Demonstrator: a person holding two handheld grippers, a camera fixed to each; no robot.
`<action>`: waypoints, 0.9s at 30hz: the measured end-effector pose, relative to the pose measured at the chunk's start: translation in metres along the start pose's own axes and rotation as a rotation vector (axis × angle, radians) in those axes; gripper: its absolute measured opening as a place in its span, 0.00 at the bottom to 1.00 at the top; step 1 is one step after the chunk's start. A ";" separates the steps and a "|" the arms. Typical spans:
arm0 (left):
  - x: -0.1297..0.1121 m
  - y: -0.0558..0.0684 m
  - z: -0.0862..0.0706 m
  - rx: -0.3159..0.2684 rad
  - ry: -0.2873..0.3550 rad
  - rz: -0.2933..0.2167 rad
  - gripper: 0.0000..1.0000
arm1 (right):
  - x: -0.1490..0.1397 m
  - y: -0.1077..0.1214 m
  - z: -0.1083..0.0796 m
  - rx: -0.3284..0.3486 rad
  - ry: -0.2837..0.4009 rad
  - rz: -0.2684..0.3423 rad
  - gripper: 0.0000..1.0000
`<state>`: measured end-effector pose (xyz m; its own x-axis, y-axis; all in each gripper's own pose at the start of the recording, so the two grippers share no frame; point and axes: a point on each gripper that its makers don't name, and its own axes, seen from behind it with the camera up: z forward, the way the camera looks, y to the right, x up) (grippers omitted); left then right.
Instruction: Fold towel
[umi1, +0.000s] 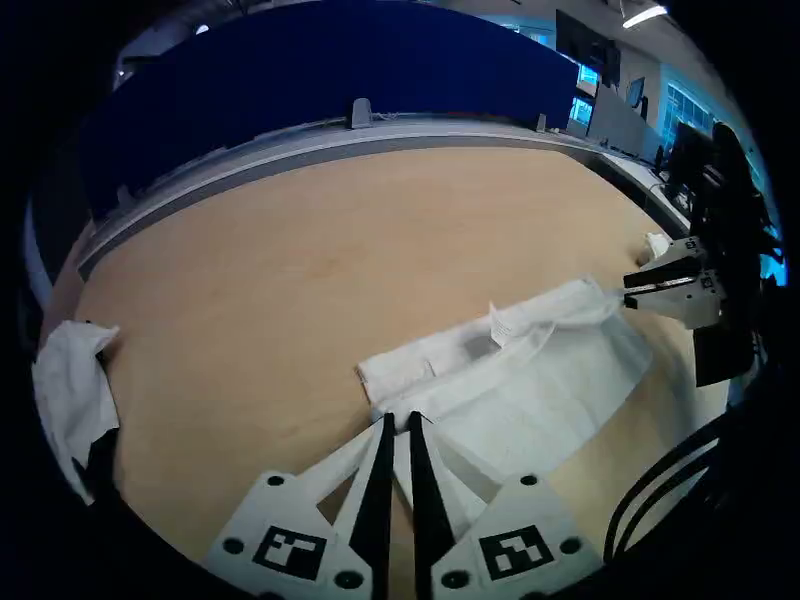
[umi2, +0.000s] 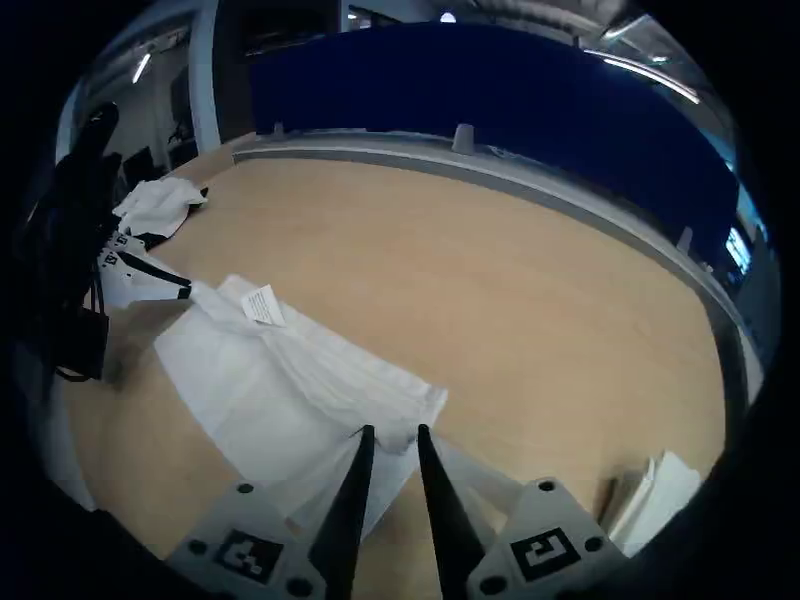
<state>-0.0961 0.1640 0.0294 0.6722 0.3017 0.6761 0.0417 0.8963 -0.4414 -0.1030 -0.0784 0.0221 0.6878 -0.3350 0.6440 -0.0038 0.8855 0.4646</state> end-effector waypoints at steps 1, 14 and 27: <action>0.000 0.000 0.001 0.002 -0.001 0.001 0.12 | 0.000 0.000 0.001 -0.001 0.000 0.000 0.50; 0.005 -0.003 0.004 0.020 0.001 0.023 0.89 | 0.004 0.006 0.003 -0.016 0.013 0.020 1.00; 0.003 -0.005 -0.004 0.021 0.010 0.006 0.94 | 0.003 0.009 -0.006 -0.028 0.022 0.032 1.00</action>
<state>-0.0916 0.1595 0.0316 0.6796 0.3043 0.6675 0.0220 0.9011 -0.4331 -0.0971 -0.0698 0.0243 0.7034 -0.2995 0.6446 -0.0060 0.9044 0.4267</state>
